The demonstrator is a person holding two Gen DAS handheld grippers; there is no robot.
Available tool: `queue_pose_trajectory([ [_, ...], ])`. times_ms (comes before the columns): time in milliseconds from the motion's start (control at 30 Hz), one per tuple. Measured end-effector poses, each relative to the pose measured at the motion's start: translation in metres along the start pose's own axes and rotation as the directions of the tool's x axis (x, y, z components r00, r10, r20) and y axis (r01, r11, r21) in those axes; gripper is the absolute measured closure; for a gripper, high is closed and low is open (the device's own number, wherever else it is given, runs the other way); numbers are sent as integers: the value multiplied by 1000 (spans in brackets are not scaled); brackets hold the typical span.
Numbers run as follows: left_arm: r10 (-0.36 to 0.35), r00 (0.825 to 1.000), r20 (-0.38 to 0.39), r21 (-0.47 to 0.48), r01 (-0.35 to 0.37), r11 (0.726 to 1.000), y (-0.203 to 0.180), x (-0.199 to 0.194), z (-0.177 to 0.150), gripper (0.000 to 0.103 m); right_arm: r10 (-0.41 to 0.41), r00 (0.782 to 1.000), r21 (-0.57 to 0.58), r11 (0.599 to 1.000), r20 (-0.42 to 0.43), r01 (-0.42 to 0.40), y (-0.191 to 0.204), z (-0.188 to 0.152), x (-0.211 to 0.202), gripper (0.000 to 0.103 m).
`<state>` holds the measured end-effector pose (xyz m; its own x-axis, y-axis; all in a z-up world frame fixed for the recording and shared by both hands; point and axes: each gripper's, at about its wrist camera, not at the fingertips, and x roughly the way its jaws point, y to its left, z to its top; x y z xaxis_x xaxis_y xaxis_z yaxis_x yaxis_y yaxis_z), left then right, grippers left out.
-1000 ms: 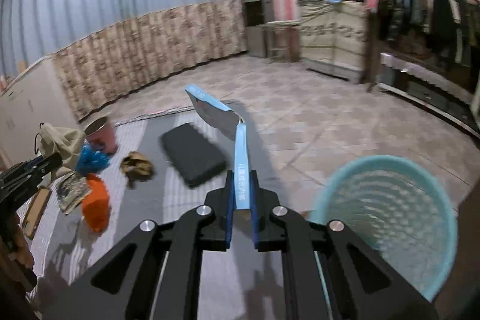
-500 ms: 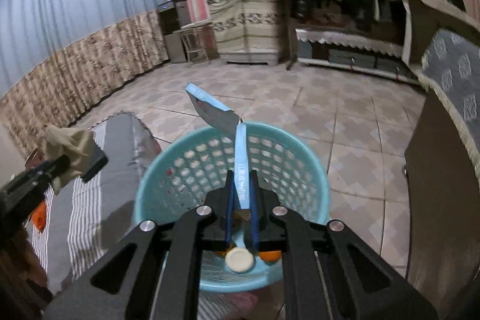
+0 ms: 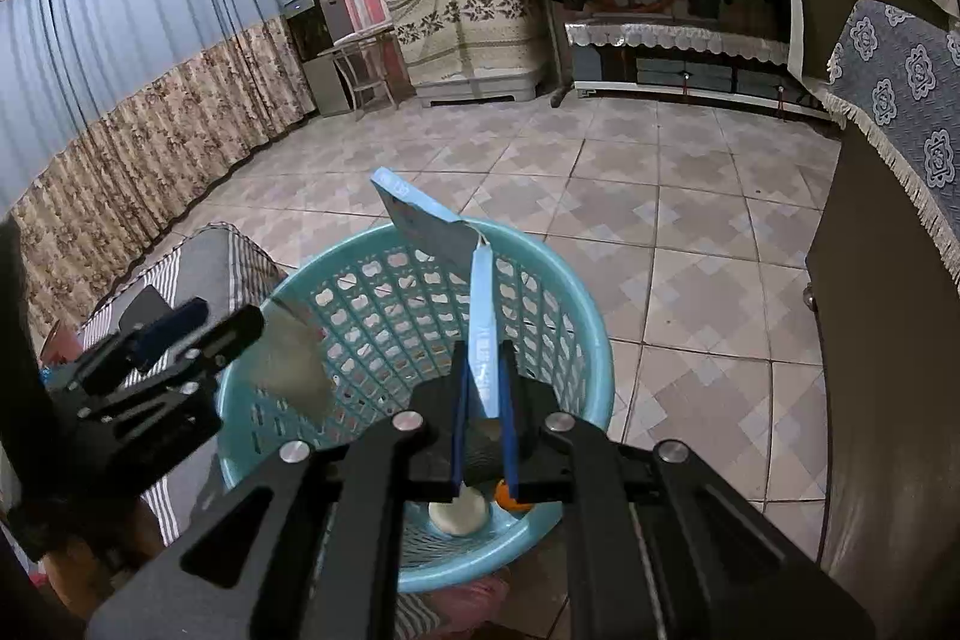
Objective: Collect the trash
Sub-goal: 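Carry the beige bag and white paper over the light-blue basket, then open both tools to drop the bag and paper into the basket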
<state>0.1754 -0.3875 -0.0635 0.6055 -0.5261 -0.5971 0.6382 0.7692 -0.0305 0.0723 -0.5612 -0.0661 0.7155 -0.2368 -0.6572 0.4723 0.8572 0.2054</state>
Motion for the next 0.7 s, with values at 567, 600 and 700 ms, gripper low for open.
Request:
queue_pose_trajectory([
  [567,194,978,77,-111,-185,976,77,-70,3,9,-8,1000,-128,992,-4,7,61,-5,22,50],
  [600,198,977,80,-122,-187,975,81,-74,3,9,-8,1000,-129,992,2,8,63,-6,22,37],
  [700,214,973,85,-135,-201,970,92,-84,2,8,-7,1000,-137,991,7,8,68,-7,20,34],
])
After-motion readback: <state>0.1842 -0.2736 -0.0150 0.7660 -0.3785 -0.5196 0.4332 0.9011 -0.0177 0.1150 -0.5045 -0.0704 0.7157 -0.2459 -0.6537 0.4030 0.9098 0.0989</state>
